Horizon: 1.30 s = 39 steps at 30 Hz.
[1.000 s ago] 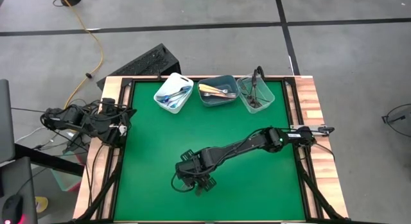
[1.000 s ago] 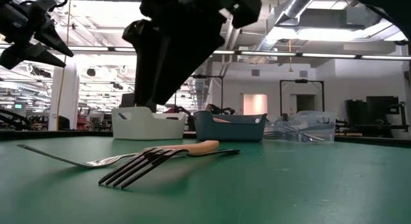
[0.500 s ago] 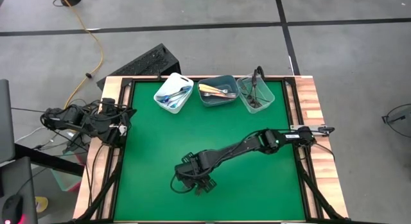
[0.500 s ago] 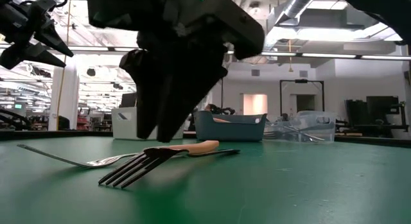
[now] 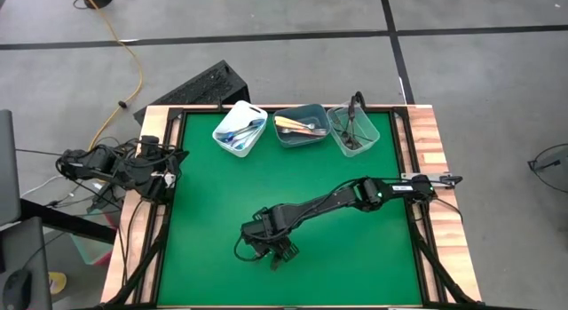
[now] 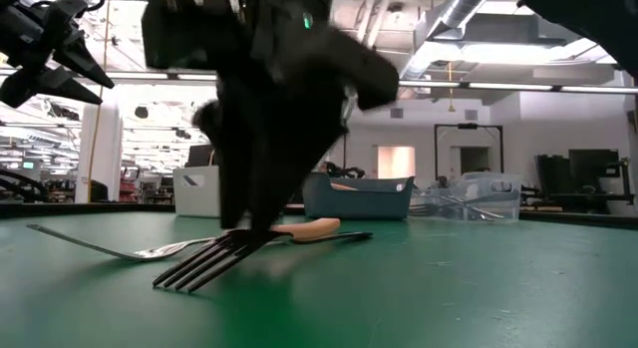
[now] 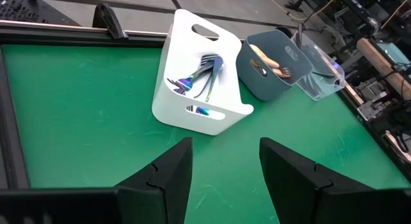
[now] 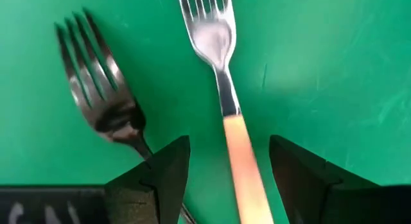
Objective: Sort silverware by color (type)
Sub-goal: Put the yellow fork into the blue bin
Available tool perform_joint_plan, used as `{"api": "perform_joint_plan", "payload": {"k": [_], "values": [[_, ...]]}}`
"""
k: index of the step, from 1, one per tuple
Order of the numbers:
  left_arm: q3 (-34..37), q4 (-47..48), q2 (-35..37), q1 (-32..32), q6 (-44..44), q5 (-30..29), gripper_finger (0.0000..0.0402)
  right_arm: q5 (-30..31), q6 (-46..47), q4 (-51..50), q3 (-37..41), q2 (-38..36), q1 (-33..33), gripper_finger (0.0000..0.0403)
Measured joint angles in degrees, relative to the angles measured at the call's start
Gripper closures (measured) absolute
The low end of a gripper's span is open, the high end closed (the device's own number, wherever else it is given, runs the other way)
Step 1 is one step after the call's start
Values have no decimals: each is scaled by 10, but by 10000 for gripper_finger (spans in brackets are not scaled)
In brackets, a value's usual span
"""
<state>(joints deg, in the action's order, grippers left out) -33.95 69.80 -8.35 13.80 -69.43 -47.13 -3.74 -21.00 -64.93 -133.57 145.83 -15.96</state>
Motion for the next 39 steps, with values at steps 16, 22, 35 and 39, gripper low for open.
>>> {"api": "perform_joint_plan", "payload": {"k": [16,22,35,39], "values": [[0,1,0,0,0,-1,237,49,16,-2,-1,15,10,275],[0,1,0,0,0,-1,237,50,17,-6,-1,16,10,346],[0,1,0,0,0,-1,237,36,30,-16,0,9,11,373],[0,1,0,0,0,-1,237,35,32,-18,-2,6,12,373]]}}
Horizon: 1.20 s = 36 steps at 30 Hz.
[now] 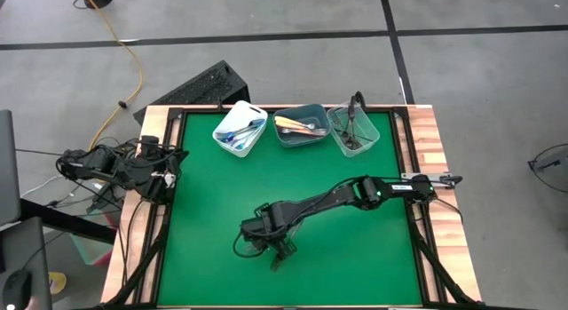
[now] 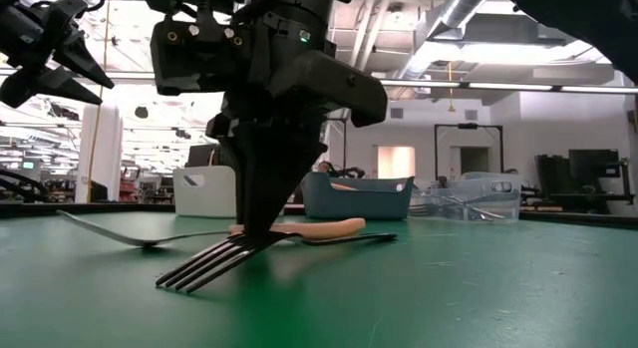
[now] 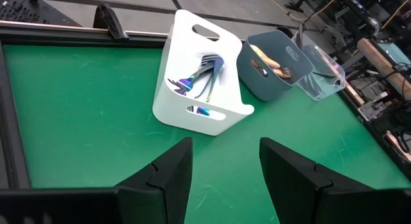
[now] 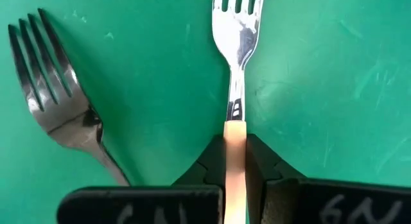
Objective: Sort silverware by color (type)
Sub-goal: Put the yellow fork into the blue bin
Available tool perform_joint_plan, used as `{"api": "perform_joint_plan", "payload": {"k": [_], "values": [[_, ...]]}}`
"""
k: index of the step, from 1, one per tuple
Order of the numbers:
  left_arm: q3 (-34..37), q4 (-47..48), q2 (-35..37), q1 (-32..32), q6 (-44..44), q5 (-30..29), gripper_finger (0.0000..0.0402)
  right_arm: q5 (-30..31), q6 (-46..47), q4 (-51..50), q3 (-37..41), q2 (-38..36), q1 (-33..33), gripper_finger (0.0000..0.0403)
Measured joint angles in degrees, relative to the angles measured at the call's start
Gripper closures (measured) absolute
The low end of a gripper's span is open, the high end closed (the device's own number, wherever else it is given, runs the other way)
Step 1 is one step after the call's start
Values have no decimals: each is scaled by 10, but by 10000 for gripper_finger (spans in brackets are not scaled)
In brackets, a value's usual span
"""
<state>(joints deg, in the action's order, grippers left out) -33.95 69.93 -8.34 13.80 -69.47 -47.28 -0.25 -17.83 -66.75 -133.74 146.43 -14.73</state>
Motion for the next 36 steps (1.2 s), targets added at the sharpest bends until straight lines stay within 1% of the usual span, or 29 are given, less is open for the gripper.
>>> {"api": "perform_joint_plan", "payload": {"k": [4,13,26,34,36], "values": [[0,0,0,0,0,0,237,-4,0,-10,-11,-6,7,373],[0,0,0,0,-1,0,237,-4,6,2,-11,-55,40,373],[0,0,0,0,-2,-1,237,2,8,43,-12,-148,136,374],[0,0,0,0,-2,-1,237,4,-17,65,-12,-192,196,374],[0,0,0,0,-2,-1,237,4,-22,57,-12,-202,212,374]]}}
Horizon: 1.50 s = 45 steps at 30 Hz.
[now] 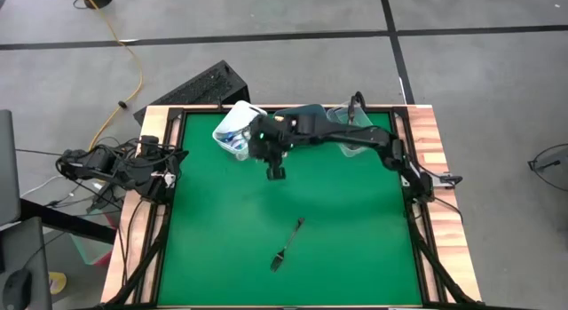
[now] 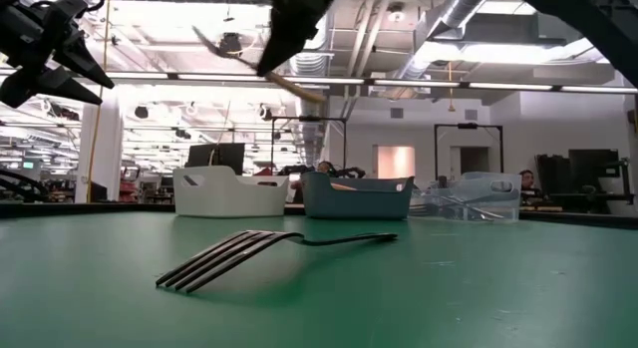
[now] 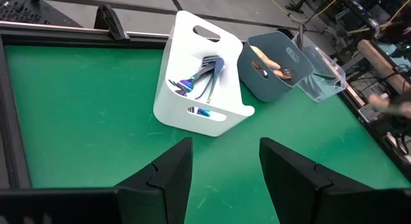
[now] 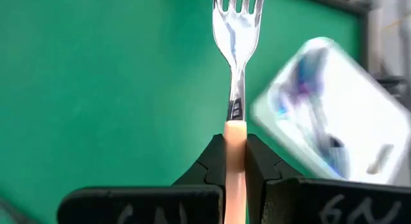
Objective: Sort silverware by color (type)
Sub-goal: Put the yellow fork into the blue bin
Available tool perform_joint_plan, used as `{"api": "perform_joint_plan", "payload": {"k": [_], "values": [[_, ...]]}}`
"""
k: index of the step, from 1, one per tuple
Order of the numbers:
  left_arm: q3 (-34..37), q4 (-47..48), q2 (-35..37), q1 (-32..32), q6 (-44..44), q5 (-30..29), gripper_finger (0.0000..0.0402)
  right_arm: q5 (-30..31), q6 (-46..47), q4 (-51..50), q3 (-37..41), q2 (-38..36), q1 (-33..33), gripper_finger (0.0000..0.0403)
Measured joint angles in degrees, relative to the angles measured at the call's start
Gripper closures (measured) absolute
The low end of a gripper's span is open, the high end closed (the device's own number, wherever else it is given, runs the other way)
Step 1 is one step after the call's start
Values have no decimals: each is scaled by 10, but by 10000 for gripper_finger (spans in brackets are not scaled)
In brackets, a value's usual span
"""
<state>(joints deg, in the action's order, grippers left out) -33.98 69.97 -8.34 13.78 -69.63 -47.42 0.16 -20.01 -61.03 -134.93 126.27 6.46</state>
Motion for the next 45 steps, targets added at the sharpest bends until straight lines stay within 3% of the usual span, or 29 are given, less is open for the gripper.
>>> {"api": "perform_joint_plan", "payload": {"k": [10,13,24,32,40,45], "values": [[0,-10,0,0,-37,-4,237,-3,-20,35,0,-35,67,374],[0,-40,0,0,-33,-3,237,-40,-25,39,1,-48,84,373],[0,-262,0,0,165,28,237,-180,-59,57,0,-120,163,373],[0,-380,0,0,243,22,237,-225,-84,-38,1,-179,244,374],[0,-410,0,0,241,-41,237,-246,-96,-149,84,-251,255,374],[0,-421,0,0,235,-69,237,-228,-62,-142,199,-369,251,374]]}}
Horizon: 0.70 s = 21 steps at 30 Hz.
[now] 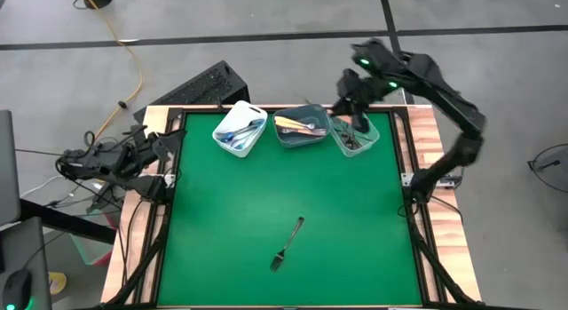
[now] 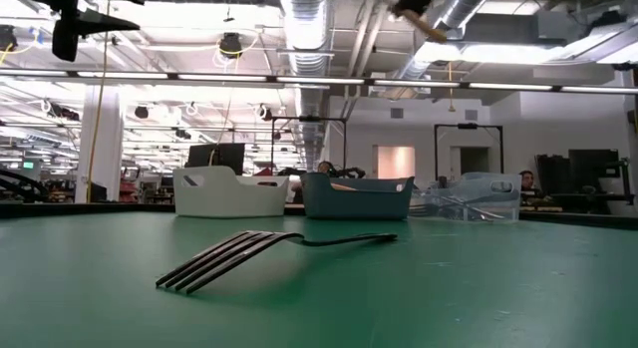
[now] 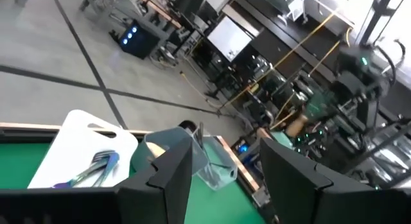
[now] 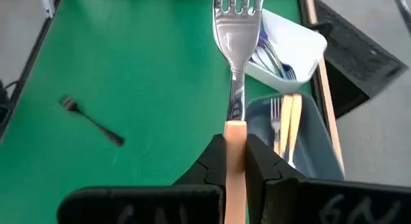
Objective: Sort silverware by color (type)
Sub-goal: Put the yellow fork into the blue bin
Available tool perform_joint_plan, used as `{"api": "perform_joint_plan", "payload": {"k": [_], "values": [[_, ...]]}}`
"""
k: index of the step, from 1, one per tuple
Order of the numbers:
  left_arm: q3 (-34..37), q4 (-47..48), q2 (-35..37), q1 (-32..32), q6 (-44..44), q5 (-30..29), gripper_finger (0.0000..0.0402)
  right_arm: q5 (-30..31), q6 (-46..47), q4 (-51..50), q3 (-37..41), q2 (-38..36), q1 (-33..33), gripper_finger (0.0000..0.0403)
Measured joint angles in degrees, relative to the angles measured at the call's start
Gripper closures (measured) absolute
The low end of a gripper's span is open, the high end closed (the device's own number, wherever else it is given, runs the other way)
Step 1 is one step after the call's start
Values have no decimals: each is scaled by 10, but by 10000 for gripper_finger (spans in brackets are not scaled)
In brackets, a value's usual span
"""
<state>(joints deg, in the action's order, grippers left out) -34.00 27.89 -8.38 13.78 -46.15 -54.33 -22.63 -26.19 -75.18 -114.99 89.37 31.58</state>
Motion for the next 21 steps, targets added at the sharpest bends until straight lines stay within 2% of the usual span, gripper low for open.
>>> {"api": "perform_joint_plan", "payload": {"k": [3,7,11,14,16,21], "values": [[0,-12,-3,0,4,-6,237,25,46,70,105,-86,-2,374],[0,-29,-3,0,20,-4,237,82,104,223,272,-195,-19,374],[0,-33,-3,0,15,9,237,111,139,367,433,-254,-24,374],[0,-32,-3,0,15,11,237,115,165,501,527,-253,-22,374],[0,-32,-3,0,15,4,237,111,167,571,562,-232,-18,374],[0,-20,-12,-2,1,-7,237,79,142,641,561,-134,-5,374]]}}
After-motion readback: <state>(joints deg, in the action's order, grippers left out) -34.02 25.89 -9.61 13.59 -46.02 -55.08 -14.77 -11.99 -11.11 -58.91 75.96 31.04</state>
